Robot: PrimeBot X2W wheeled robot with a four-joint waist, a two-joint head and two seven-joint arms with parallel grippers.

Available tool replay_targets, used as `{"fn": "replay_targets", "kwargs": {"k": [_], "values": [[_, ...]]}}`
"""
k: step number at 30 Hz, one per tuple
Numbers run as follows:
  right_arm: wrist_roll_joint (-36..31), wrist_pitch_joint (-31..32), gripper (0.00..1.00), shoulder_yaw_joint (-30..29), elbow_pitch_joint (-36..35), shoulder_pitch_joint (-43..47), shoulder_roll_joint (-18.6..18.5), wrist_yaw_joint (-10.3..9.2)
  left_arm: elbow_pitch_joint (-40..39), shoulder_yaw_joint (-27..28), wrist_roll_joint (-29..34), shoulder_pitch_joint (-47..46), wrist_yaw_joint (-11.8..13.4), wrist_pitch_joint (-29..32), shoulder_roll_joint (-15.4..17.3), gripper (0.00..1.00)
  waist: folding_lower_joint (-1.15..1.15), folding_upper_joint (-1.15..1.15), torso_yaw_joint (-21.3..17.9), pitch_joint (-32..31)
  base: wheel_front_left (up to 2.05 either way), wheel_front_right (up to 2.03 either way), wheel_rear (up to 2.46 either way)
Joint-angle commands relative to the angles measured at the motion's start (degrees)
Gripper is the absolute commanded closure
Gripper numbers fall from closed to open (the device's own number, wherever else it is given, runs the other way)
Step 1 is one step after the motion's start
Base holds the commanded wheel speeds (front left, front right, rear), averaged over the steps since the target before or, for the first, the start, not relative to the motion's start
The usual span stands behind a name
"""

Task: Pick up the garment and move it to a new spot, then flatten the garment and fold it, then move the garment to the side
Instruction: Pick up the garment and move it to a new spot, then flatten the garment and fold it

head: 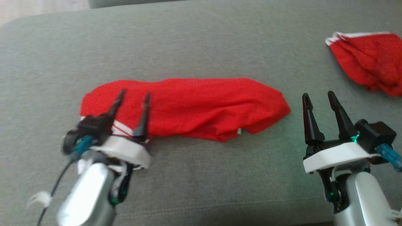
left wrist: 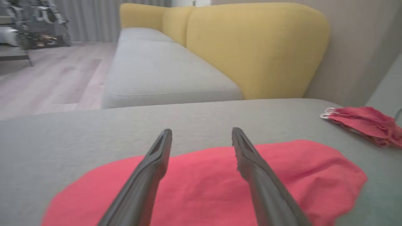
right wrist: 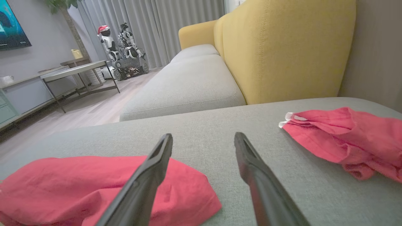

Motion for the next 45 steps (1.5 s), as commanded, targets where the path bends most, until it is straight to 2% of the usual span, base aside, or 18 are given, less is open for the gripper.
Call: {"fn": "replay_targets", "kwargs": {"k": [1, 11, 17, 30, 45], "values": [[-0.46, 0.28, 0.0, 0.89, -2.31, 0.04, -0.16, 0.37, -2.61, 3.58, -0.64, 0.0, 0.89, -0.65, 2.16, 0.0, 0.0, 0.0, 2.15, -1.5, 0.0, 0.0, 0.0], [-0.96, 1.66, 0.0, 0.35, -2.84, 1.5, -0.16, 0.37, -6.84, 10.58, -3.06, 6.44, 2.28, -1.11, 7.48, 0.0, 0.0, 0.0, 4.82, -4.07, 0.0, 0.0, 0.0], [-1.21, 2.04, 0.0, 0.55, -3.07, 3.01, -0.16, 0.37, -9.14, 10.3, -3.5, 9.48, 1.79, -1.0, 7.97, 0.0, 0.0, 0.0, 4.81, -5.51, 0.0, 0.0, 0.0], [-0.84, 3.26, 0.0, 0.28, -4.64, 9.22, -0.16, 0.37, -11.35, 9.03, -3.38, 15.7, 3.56, 1.36, 9.12, 0.0, 0.0, 0.0, 4.06, -10.47, 0.0, 0.0, 0.0], [-0.83, 4.48, 0.0, 0.08, -6.06, 10.12, -0.16, 0.37, -11.84, 8.93, -4.08, 16.97, 4.63, 1.99, 9.52, 0.0, 0.0, 0.0, 3.86, -10.62, 0.0, 0.0, 0.0]]}}
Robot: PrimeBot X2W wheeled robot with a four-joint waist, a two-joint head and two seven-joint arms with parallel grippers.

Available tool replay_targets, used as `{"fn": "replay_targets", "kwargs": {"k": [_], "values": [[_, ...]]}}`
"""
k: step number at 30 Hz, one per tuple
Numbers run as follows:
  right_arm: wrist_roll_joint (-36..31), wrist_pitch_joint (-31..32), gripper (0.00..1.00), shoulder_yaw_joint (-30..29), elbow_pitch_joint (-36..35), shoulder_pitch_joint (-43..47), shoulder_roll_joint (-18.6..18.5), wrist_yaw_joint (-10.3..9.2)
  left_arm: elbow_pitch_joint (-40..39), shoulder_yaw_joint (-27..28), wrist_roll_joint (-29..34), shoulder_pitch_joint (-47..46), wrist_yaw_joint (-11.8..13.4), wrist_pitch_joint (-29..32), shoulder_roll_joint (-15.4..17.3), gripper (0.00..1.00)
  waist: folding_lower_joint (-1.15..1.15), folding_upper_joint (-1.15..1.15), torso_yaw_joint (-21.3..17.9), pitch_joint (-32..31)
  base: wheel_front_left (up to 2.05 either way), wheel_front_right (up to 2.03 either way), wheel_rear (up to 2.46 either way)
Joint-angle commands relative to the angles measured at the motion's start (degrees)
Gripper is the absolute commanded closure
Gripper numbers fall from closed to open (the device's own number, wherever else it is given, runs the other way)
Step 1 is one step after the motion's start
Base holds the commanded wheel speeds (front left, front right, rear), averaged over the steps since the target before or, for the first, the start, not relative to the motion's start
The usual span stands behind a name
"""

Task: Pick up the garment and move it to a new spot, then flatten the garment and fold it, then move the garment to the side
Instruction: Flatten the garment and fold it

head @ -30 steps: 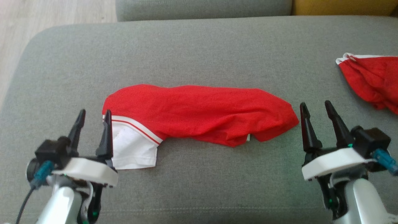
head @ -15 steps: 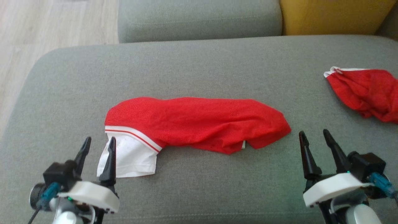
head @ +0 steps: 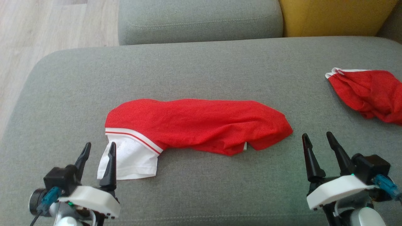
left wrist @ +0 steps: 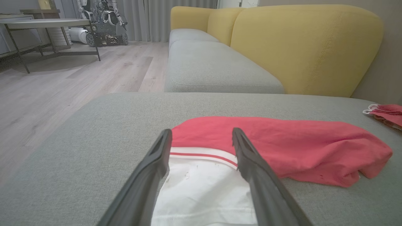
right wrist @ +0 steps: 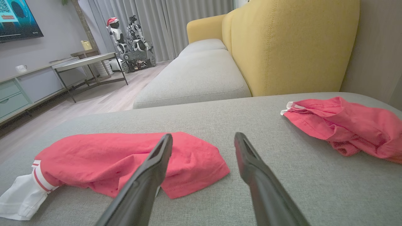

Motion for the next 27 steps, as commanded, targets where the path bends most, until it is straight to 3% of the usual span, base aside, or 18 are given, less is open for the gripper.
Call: {"fn": "replay_targets", "kwargs": {"k": [1, 18, 27], "values": [[0.09, 0.17, 0.0, 1.14, -2.4, -1.56, -0.22, 0.37, -2.0, 2.06, -0.63, -2.74, 0.48, -0.12, 1.58, 0.0, 0.0, 0.0, 0.07, 0.12, 0.0, 0.0, 0.0], [-0.28, 0.84, 0.0, 1.7, -0.28, -2.72, -0.22, 0.37, -2.04, 1.53, -0.52, -4.46, 0.56, -0.54, 1.79, 0.0, 0.0, 0.0, 0.95, 1.72, 0.0, 0.0, 0.0], [-3.9, 3.94, 0.0, 8.41, 12.48, -10.34, -0.22, 0.37, -2.57, 0.26, 0.57, -10.57, -0.94, -1.34, 1.11, 0.0, 0.0, 0.0, 4.35, 8.75, 0.0, 0.0, 0.0]]}}
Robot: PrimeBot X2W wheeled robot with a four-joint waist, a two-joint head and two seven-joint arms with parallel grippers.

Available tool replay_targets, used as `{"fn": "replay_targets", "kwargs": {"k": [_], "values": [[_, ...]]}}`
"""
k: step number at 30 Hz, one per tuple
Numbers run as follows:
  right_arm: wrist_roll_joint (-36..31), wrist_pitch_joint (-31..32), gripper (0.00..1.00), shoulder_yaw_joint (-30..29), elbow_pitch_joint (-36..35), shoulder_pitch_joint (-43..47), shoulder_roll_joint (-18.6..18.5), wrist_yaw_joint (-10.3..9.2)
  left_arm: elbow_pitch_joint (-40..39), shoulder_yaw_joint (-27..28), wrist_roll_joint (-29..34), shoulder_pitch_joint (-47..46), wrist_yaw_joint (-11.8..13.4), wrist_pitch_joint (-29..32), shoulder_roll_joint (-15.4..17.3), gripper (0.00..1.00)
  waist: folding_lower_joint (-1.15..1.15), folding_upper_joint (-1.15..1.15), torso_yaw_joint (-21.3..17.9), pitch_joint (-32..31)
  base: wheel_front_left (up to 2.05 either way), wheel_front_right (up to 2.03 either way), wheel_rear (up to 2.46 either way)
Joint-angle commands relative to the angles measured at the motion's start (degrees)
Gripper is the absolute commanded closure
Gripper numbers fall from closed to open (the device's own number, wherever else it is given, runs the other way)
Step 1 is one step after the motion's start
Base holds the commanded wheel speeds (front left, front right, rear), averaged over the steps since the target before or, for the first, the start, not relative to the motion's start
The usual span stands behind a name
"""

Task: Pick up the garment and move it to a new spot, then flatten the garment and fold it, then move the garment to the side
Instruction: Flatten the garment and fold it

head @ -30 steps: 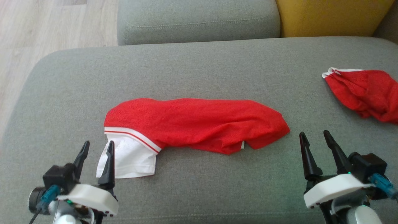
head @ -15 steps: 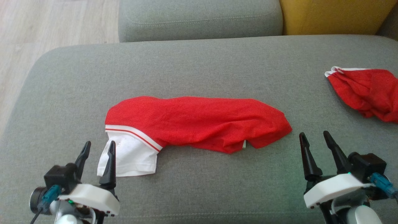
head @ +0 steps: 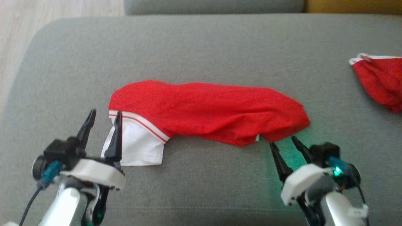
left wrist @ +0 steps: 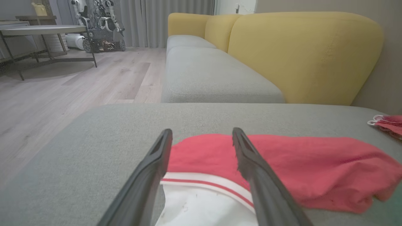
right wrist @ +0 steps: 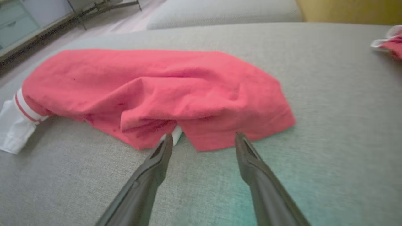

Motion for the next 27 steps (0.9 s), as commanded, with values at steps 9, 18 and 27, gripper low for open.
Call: {"fn": "replay_targets", "kwargs": {"k": [9, 18, 27], "values": [[-5.02, -0.02, 0.83, 0.86, 12.5, -9.33, -0.19, 0.37, 1.03, 1.02, 1.15, -7.21, -1.94, -1.97, -1.07, 0.0, 0.0, 0.0, 4.65, 5.53, 0.0, 0.0, 0.0], [-5.67, -0.52, 1.0, -0.83, 8.11, -4.72, -0.19, 0.37, 2.25, 2.16, 1.59, -6.87, -2.09, -2.48, -1.72, 0.0, 0.0, 0.0, 3.01, 4.32, 0.0, 0.0, 0.0], [-4.84, 4.21, 1.0, -0.79, -13.41, 6.28, -0.27, 0.37, 1.71, 3.15, 1.96, -5.48, -1.86, -2.56, -1.54, 0.0, 0.0, 0.0, -0.27, 2.77, 0.0, 0.0, 0.0]]}}
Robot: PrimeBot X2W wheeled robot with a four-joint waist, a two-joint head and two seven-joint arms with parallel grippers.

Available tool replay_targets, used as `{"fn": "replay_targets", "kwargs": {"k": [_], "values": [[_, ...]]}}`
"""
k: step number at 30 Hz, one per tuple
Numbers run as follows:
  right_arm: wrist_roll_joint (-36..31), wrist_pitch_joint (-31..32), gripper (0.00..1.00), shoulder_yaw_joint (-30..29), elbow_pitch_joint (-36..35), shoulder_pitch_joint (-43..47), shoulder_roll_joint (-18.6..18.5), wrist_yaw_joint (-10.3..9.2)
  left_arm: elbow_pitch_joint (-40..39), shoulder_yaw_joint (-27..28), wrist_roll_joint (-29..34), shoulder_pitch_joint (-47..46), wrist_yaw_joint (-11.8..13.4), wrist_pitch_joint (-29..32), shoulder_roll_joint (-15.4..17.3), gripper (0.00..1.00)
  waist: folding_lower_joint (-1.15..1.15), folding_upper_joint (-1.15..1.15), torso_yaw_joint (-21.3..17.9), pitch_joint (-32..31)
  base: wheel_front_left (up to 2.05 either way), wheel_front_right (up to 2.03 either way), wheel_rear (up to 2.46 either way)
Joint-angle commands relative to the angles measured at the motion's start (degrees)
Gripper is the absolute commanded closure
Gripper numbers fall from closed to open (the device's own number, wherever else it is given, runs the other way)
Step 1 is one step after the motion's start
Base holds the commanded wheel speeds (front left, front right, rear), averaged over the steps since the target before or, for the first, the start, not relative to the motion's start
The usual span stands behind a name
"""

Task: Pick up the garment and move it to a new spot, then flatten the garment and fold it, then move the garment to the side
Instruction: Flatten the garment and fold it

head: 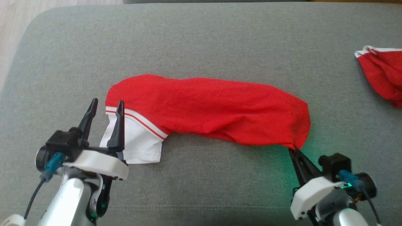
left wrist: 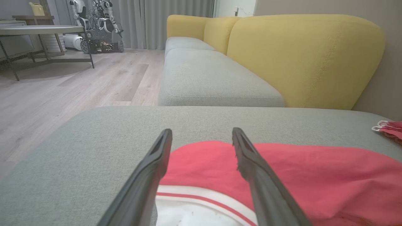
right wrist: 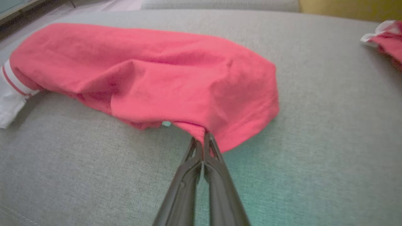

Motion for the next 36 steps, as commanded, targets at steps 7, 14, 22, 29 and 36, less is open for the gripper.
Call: {"fn": "replay_targets", "kwargs": {"k": [7, 14, 22, 29, 36], "values": [[-0.57, 3.92, 1.0, -0.28, -16.36, 2.93, -1.16, 0.37, -2.28, 2.67, 0.51, -0.72, 0.18, -0.69, 1.12, 0.0, 0.0, 0.0, -1.09, -0.56, 0.0, 0.0, 0.0], [-0.13, 6.6, 1.0, -1.82, -21.75, -2.82, -2.61, 0.37, -2.52, 2.28, 0.69, -1.5, -0.14, -0.7, 0.76, 0.0, 0.0, 0.0, 0.22, 0.15, 0.0, 0.0, 0.0], [3.33, 5.25, 1.0, -3.25, -7.69, -17.04, -5.56, 0.37, -2.3, 1.34, 1.15, -4.81, -1.2, -0.7, -0.67, 0.0, 0.0, 0.0, 4.37, 3.71, 0.0, 0.0, 0.0], [5.66, 0.59, 1.0, -2.55, 12.42, -30.38, -8.5, 0.37, -1.96, 1.22, 2.18, -8.12, -2.71, -0.71, -2.67, 0.0, 0.0, 0.0, 7.61, 7.55, 0.0, 0.0, 0.0], [7.3, -7.84, 0.0, -0.85, 22.55, -33.59, -7.31, 0.37, -0.96, 3.01, 3.49, -7.54, -3.46, -0.71, -3.63, 0.0, 0.0, 0.0, 6.43, 6.29, 0.0, 0.0, 0.0]]}}
